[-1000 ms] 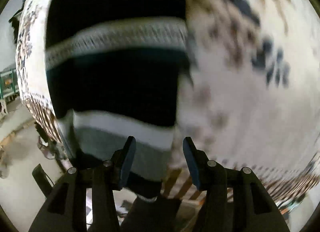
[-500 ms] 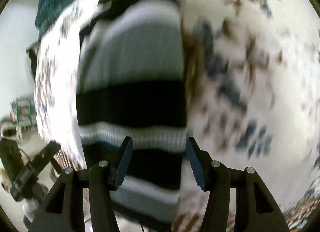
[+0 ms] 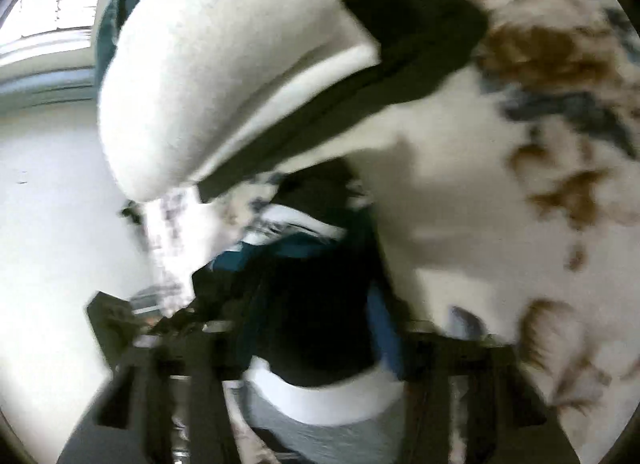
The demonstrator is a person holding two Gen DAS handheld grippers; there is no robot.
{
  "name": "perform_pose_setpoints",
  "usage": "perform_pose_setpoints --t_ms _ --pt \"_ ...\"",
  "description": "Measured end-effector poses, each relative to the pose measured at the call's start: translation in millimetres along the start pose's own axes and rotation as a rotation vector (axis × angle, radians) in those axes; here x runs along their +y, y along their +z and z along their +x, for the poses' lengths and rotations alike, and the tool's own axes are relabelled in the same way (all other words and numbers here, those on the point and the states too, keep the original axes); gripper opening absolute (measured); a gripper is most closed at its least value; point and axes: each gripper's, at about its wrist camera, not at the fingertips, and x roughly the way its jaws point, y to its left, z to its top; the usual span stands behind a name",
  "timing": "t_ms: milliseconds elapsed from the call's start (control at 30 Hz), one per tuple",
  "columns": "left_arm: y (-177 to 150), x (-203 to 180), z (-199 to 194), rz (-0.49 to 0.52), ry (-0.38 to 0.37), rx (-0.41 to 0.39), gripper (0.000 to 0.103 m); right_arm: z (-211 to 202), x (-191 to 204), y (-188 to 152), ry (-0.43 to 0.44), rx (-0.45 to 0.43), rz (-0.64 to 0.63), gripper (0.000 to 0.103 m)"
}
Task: Fold small clothes
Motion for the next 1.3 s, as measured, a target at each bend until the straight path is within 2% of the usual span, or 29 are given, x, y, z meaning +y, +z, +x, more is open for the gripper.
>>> perform_pose_setpoints --t_ms 67,100,167,233,300,333,367,400,467,500,533,600,633,667,700,733,800,833,900,967,1000,1033,1100,1133,1200,1233,1267,1300 --pt "8.9 2.7 -8.0 -0.026 -0.047 -0.027 0.011 -10.4 7.1 2.2 -0.008 -0.029 -0.042 0.004" --pt "12.6 12.5 -6.4 -0.051 -0.074 -0.016 0.011 -18.9 9.4 2.4 -0.013 -0.055 -0.056 0.003" --pt "19.2 26.7 12.9 -0.073 -0.057 0.022 0.011 -31.5 4.3 9.4 -0.039 -0.093 -0.045 0.003" --pt "20.3 40.0 33.7 -0.090 -0.071 0.075 0.011 -18.9 -0.7 10.4 -0.094 -0.086 -0.009 0.003" --pt "23.7 43.0 38.5 -0.093 -0.089 0.099 0.013 -3.5 -7.3 13.7 -0.157 -0.044 0.016 0.006" --pt "26.2 42.1 36.0 -0.086 -0.104 0.113 0.018 0.7 -6.6 15.8 -0.165 -0.025 0.029 0.008" --pt "28.8 40.3 31.5 -0.075 -0.111 0.116 0.024 -1.7 -3.8 16.7 -0.156 -0.031 0.048 0.016" --pt "28.2 40.7 26.5 -0.067 -0.127 0.113 0.026 -4.8 1.8 16.9 -0.140 -0.050 0.056 0.035" --pt "34.2 34.3 26.6 -0.018 -0.122 0.112 0.040 -21.3 10.2 18.9 -0.106 -0.112 0.052 0.061" --pt "39.1 31.4 31.9 -0.001 -0.117 0.118 0.040 -27.7 10.2 11.9 -0.102 -0.138 0.050 0.064" --pt "41.4 28.9 39.2 0.009 -0.105 0.124 0.040 -27.7 12.7 15.0 -0.106 -0.149 0.053 0.064" --pt "47.7 23.8 47.1 0.052 -0.081 0.110 0.032 -16.0 10.3 29.2 -0.126 -0.119 0.082 0.064" --pt "51.3 20.6 47.5 0.069 -0.080 0.111 0.003 -4.3 12.6 32.9 -0.138 -0.109 0.094 0.061" --pt "54.5 18.0 45.0 0.074 -0.082 0.111 0.004 10.6 16.2 38.1 -0.156 -0.102 0.099 0.026" --pt "57.1 16.1 41.1 0.080 -0.095 0.103 0.004 16.2 17.3 39.5 -0.182 -0.096 0.089 0.008" --pt "58.8 10.5 34.8 0.108 -0.101 0.090 0.004 21.5 24.7 40.9 -0.230 -0.097 0.058 0.007" --pt "63.8 2.9 37.8 0.174 -0.046 0.082 0.002 21.8 54.7 39.1 -0.322 -0.142 -0.096 0.007" --pt "65.5 6.6 42.7 0.185 -0.008 0.082 0.001 20.5 61.4 40.5 -0.358 -0.164 -0.117 0.007" --pt "70.1 23.7 48.4 0.147 0.014 0.102 0.001 21.9 54.1 48.1 -0.389 -0.187 -0.052 0.007" --pt "73.9 42.8 42.3 0.057 -0.070 0.131 0.003 16.0 36.5 54.5 -0.372 -0.158 0.037 0.010" --pt "72.6 49.1 32.3 0.033 -0.105 0.137 0.005 14.7 34.2 53.4 -0.344 -0.130 0.063 0.015" --pt "69.5 50.7 24.7 0.032 -0.129 0.138 0.013 11.1 34.2 48.2 -0.313 -0.123 0.072 0.020" --pt "56.8 53.9 8.2 0.019 -0.190 0.147 0.050 -8.4 34.2 28.3 -0.235 -0.143 0.078 0.054" --pt "48.5 55.1 4.3 0.008 -0.207 0.155 0.070 -17.5 30.7 13.7 -0.199 -0.147 0.098 0.057" --pt "35.3 52.7 6.6 0.008 -0.241 0.186 0.070 -22.0 21.2 -9.4 -0.154 -0.125 0.138 0.057" --pt "26.1 47.5 11.8 0.031 -0.237 0.205 0.065 -20.4 14.8 -19.8 -0.142 -0.104 0.158 0.057" --pt "22.8 40.5 16.4 0.054 -0.206 0.206 0.028 -18.4 6.3 -30.0 -0.138 -0.087 0.179 0.057" --pt "17.7 36.7 22.7 0.079 -0.168 0.217 0.010 -12.5 -0.7 -39.3 -0.131 -0.073 0.198 0.057"
